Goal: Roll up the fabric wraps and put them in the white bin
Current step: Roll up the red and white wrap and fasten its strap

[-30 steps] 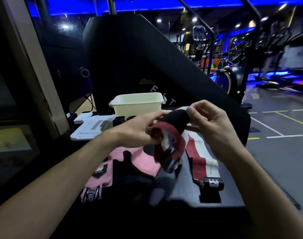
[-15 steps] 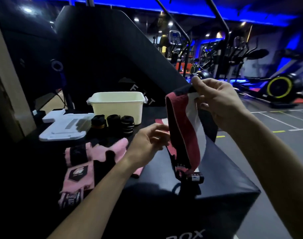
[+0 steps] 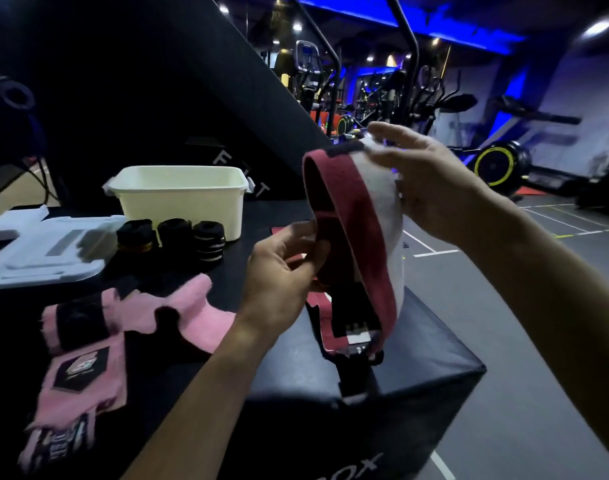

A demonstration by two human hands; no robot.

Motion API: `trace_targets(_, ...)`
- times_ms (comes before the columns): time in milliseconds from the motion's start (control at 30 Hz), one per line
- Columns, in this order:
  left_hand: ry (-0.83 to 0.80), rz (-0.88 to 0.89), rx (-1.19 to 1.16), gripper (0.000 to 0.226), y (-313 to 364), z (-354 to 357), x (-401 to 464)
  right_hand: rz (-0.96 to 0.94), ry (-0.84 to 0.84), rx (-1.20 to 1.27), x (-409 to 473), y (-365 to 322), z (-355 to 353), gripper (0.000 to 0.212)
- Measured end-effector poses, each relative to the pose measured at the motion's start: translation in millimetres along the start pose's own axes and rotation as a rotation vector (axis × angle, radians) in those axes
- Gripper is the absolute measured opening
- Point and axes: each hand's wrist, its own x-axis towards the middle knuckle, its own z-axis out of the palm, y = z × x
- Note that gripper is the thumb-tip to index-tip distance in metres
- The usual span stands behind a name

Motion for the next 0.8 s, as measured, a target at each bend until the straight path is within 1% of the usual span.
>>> trace_targets(33, -0.004, 0.01, 0.024, 0.026, -2, -2, 2, 0.033, -0.059, 0.011, 1, 6, -1, 0.067)
trace_targets(67, -0.009, 0.004, 0.042, 0.028, -6, -5, 4, 0.057, -0.112, -0.005, 3, 14, -2, 0.08)
trace_targets(100, -0.009, -0.015, 0.061, 0.029, -11, -9, 6, 0.076, -0.141, -0.035, 4, 22, -3, 0.087)
trace_targets(167, -0.007, -0.055, 0.166, 0.026, -26, -14, 8, 0.131, -0.1, -0.083, 11, 36, -7, 0.089)
trace_targets(233, -0.041, -0.132, 0.241, 0.026, -44, -18, 7, 0.209, 0.015, -0.097, 20, 44, -14, 0.084)
trace_targets(300, -0.105, -0.232, 0.261, 0.028, -60, -20, 3, 0.292, 0.085, -0.124, 30, 49, -23, 0.07)
trace_targets(367, -0.203, -0.288, 0.363, 0.03, -72, -19, -1, 0.414, 0.045, -0.172, 39, 53, -31, 0.044)
trace_targets(400, -0.259, -0.314, 0.407, 0.03, -75, -16, -4, 0.493, 0.007, -0.17, 42, 56, -36, 0.034)
trace_targets(433, -0.314, -0.334, 0.435, 0.031, -77, -14, -6, 0.556, -0.013, -0.16, 45, 58, -39, 0.035)
trace_targets(467, -0.361, -0.343, 0.464, 0.03, -79, -12, -8, 0.587, -0.001, -0.159, 49, 61, -42, 0.043)
trace_targets(533, -0.422, -0.352, 0.558, 0.03, -79, -11, -9, 0.585, 0.061, -0.18, 58, 65, -48, 0.056)
trace_targets(600, -0.461, -0.363, 0.631, 0.031, -79, -13, -7, 0.58, 0.091, -0.22, 66, 71, -48, 0.056)
trace_targets(700, -0.504, -0.394, 0.654, 0.036, -77, -18, -4, 0.608, 0.088, -0.219, 83, 81, -47, 0.054)
trace_targets(800, -0.529, -0.437, 0.673, 0.03, -75, -22, 0, 0.603, 0.091, -0.204, 107, 96, -43, 0.049)
